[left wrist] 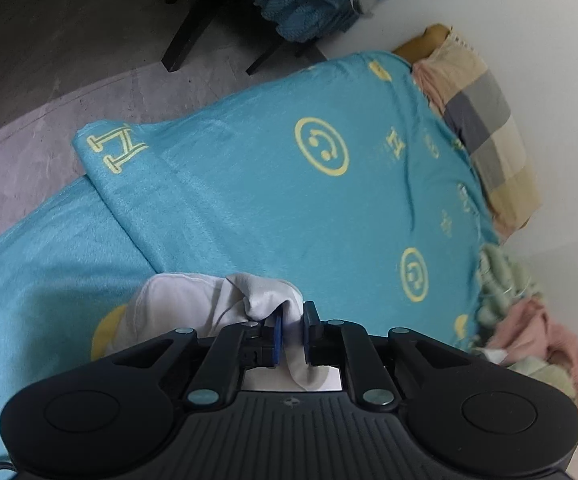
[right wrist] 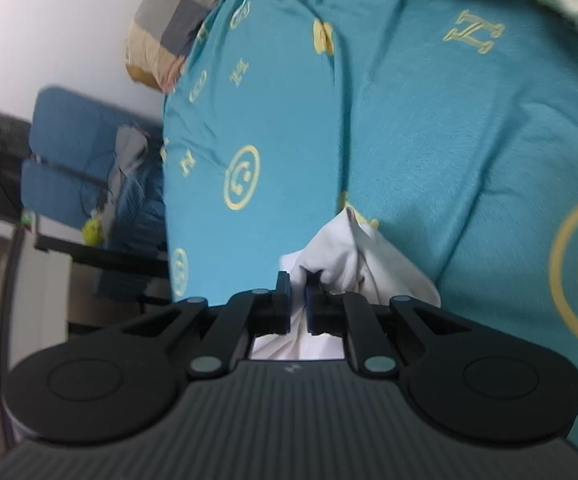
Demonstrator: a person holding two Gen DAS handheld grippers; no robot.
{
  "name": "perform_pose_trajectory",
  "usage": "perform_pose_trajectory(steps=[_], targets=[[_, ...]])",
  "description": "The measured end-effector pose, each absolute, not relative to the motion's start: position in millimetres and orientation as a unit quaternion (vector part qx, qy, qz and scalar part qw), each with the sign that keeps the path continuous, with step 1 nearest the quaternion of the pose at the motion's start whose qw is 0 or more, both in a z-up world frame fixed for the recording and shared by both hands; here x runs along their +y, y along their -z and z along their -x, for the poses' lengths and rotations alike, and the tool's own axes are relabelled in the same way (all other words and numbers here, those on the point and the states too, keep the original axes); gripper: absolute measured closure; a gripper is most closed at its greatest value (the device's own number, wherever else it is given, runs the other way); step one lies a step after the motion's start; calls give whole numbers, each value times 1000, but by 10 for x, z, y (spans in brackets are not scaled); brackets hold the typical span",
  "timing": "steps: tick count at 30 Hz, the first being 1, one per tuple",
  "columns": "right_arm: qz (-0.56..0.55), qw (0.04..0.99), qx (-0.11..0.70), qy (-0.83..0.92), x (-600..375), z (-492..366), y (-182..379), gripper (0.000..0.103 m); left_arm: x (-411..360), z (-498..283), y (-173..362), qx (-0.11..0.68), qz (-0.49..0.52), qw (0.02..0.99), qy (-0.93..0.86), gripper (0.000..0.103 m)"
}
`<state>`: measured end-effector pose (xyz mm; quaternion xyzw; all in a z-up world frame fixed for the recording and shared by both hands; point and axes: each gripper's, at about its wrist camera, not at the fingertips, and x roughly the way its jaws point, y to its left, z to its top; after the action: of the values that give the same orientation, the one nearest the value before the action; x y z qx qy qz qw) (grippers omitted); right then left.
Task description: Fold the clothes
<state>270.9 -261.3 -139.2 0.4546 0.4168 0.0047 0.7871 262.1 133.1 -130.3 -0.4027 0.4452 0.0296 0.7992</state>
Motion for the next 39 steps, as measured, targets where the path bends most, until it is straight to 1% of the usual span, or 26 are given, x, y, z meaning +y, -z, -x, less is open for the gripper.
perform_pose_trajectory(steps=[3, 5, 7, 8, 9, 10, 11, 12, 13, 15, 18, 20, 23, 28, 32, 39], targets=[[-434, 797, 421, -18, -2595, -2745, 1410, 91, 1281, -2630, 1327, 441, 377, 814, -21, 90], [-419, 805, 419, -29, -2581, -2732, 1377, 89, 1218, -2605, 1263, 430, 349, 832, -6, 80], [-398, 817, 415, -43, -2563, -2707, 1333, 86, 1148, -2555, 1168, 413, 314, 854, 14, 57], [-388, 823, 411, -48, -2551, -2684, 1308, 82, 1105, -2520, 1110, 403, 296, 866, 21, 51], [-380, 830, 404, -55, -2540, -2664, 1275, 77, 1055, -2484, 1048, 392, 276, 877, 27, 41], [-368, 839, 395, -63, -2517, -2637, 1234, 64, 984, -2451, 979, 380, 255, 889, 34, 36], [-355, 849, 384, -70, -2491, -2617, 1185, 49, 936, -2420, 931, 369, 235, 898, 42, 35], [-342, 859, 373, -77, -2465, -2598, 1136, 45, 885, -2385, 891, 358, 214, 908, 43, 34], [-331, 866, 365, -83, -2434, -2597, 1100, 37, 821, -2372, 860, 349, 192, 916, 41, 31], [-303, 879, 355, -95, -2368, -2607, 1045, 35, 716, -2383, 862, 342, 159, 925, 53, 25], [-246, 897, 352, -104, -2246, -2684, 1035, 35, 633, -2467, 982, 353, 138, 924, 57, 25], [-210, 900, 369, -98, -2167, -2774, 1101, 37, 554, -2541, 1071, 365, 115, 923, 51, 24], [-180, 902, 380, -95, -2094, -2825, 1176, 37, 471, -2656, 1229, 385, 70, 920, 37, 24], [-134, 905, 393, -91, -1983, -2880, 1274, 35, 421, -2707, 1326, 394, 48, 917, 33, 22], [-125, 907, 392, -89, -1967, -2850, 1245, 37, 379, -2582, 1233, 387, 42, 920, 39, 22], [-116, 912, 383, -86, -1964, -2422, 1032, 37, 268, -2082, 948, 367, 31, 927, 69, 22]])
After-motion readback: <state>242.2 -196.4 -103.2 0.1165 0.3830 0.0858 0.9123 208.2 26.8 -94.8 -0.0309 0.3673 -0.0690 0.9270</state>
